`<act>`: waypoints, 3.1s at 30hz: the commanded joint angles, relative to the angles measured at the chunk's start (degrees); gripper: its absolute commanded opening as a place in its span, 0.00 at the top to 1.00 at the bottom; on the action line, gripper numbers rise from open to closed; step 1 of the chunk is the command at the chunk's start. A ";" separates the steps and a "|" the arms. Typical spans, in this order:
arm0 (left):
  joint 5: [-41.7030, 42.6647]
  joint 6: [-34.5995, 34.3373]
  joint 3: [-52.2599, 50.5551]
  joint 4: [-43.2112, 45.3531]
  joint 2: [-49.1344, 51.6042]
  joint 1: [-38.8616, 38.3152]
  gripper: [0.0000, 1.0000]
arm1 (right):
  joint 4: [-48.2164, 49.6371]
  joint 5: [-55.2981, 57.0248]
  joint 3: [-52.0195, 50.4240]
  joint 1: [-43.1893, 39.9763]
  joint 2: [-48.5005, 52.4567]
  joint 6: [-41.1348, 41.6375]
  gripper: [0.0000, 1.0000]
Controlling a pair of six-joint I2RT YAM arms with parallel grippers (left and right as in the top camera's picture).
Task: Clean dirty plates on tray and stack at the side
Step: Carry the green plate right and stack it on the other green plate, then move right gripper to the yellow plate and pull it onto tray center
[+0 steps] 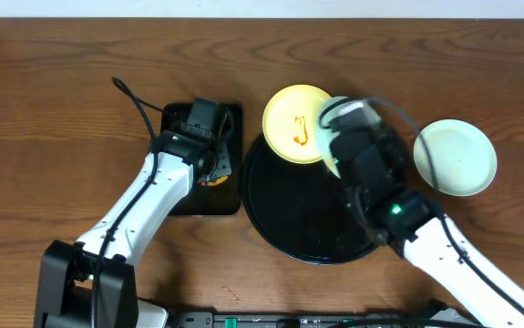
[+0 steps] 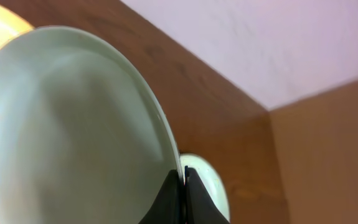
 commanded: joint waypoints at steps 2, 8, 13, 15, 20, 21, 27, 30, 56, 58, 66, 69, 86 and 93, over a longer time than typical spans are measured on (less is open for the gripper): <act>-0.31 0.92 -0.39 0.00 0.44 0.24 0.92 | -2.91 -4.79 1.38 -7.56 -0.72 14.51 0.99; -0.31 0.92 -0.39 0.02 0.44 0.24 0.92 | -4.63 -12.63 1.38 -20.98 -0.72 20.85 0.99; -0.31 0.92 -0.39 0.02 0.44 0.24 0.92 | -4.63 -18.60 1.38 -32.76 -0.68 22.60 0.99; -0.33 0.92 -0.39 0.02 0.44 0.24 0.92 | -4.63 -21.09 1.31 -37.46 -0.63 23.06 0.99; -0.31 0.92 -0.39 0.00 0.44 0.24 0.92 | -5.18 -24.30 1.20 -46.38 0.02 25.81 0.99; -0.31 0.92 -0.39 0.00 0.44 0.24 0.92 | -5.22 -25.18 1.20 -47.93 0.37 26.05 0.99; -0.31 0.92 -0.39 0.00 0.44 0.24 0.91 | -5.07 -30.53 1.20 -54.90 4.87 26.03 0.99; -0.31 0.92 -0.39 -0.15 0.44 0.24 0.92 | -4.87 -31.89 1.20 -56.81 7.91 26.29 0.99; -0.33 0.92 -0.39 -0.35 0.44 0.24 0.91 | -14.40 -68.70 14.75 -42.05 10.14 13.97 0.54; -0.33 0.92 -0.39 -0.35 0.44 0.24 0.91 | -16.22 -68.59 17.05 -39.85 10.91 12.57 0.55; -0.37 2.38 -0.39 0.74 0.44 0.24 0.91 | -21.79 -68.87 25.46 -33.44 18.93 10.25 0.54; -0.37 3.67 -0.39 1.99 0.44 0.24 0.91 | -23.63 -69.48 28.46 -31.45 23.85 10.10 0.51; -0.81 8.02 -0.42 4.04 0.76 0.24 0.91 | -12.55 -66.23 28.76 -26.21 43.08 20.48 0.57; -0.83 8.00 -0.46 4.63 4.70 0.26 0.91 | -11.91 -67.49 28.74 -24.00 46.97 20.44 0.64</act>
